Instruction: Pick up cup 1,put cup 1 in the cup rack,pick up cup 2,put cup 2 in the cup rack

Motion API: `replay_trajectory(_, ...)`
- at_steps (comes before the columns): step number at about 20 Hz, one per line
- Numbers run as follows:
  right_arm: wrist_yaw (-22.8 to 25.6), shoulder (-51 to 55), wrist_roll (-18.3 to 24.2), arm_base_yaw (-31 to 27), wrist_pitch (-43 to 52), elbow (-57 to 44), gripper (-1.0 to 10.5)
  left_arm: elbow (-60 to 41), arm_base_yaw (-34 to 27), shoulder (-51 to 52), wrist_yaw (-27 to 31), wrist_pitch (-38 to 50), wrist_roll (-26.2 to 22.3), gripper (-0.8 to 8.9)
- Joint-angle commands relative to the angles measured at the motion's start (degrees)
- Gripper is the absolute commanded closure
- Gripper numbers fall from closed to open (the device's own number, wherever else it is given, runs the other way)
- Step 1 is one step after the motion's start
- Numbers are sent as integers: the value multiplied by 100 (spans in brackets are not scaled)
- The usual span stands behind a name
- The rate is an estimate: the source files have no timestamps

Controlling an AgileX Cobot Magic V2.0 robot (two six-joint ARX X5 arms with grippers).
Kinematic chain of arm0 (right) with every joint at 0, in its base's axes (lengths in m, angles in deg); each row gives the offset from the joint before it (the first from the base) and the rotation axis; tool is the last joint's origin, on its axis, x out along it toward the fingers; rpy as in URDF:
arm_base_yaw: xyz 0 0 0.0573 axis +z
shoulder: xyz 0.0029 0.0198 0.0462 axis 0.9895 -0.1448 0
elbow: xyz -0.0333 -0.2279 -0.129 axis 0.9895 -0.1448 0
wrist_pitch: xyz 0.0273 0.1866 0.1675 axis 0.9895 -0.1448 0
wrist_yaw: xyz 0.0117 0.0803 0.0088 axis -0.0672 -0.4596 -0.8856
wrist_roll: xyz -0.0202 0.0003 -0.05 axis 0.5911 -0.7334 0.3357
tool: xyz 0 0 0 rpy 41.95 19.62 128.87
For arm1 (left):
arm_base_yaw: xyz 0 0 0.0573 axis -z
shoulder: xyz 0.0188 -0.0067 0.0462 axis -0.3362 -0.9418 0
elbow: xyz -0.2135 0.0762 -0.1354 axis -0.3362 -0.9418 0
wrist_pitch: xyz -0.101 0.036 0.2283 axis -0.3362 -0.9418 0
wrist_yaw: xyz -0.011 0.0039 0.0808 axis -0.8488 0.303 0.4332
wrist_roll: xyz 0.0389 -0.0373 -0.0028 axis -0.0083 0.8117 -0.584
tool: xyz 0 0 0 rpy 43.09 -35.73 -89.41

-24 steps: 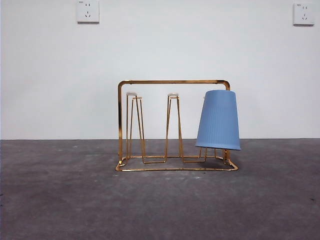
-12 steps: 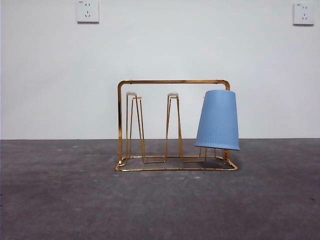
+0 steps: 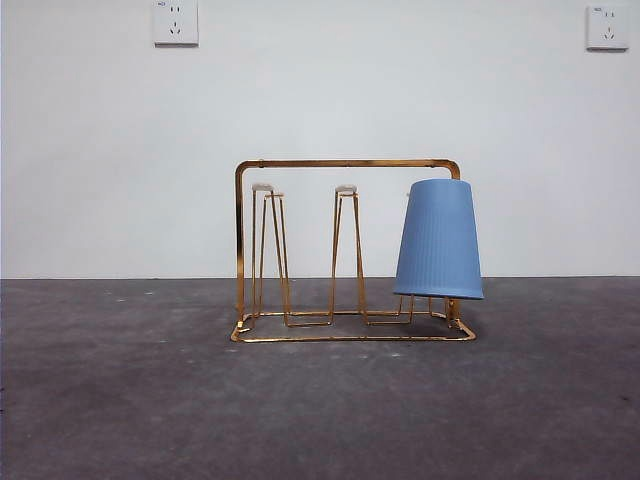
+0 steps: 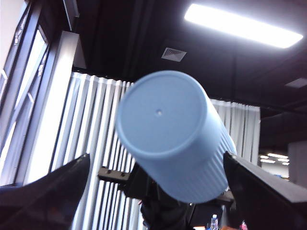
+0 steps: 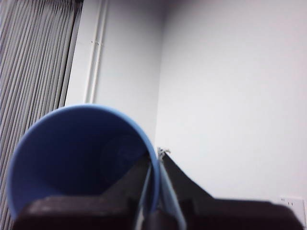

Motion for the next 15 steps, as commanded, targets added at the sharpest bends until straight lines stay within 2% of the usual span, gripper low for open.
replay_trajectory(1, -46, -85, 61, 9, 37, -13, 963, -44, 83, -114, 17, 284, 197, 341)
replay_trajectory(10, -164, -308, 90, 9, 48, -13, 963, -44, 94, -157, 105, 774, 332, 359)
replay_trajectory(13, -162, -348, 170, 9, 79, -13, 963, -44, 92, -157, 109, 772, 332, 537)
replay_trajectory(15, -157, -411, 170, 9, 98, -13, 963, -44, 92, -157, 168, 761, 332, 578)
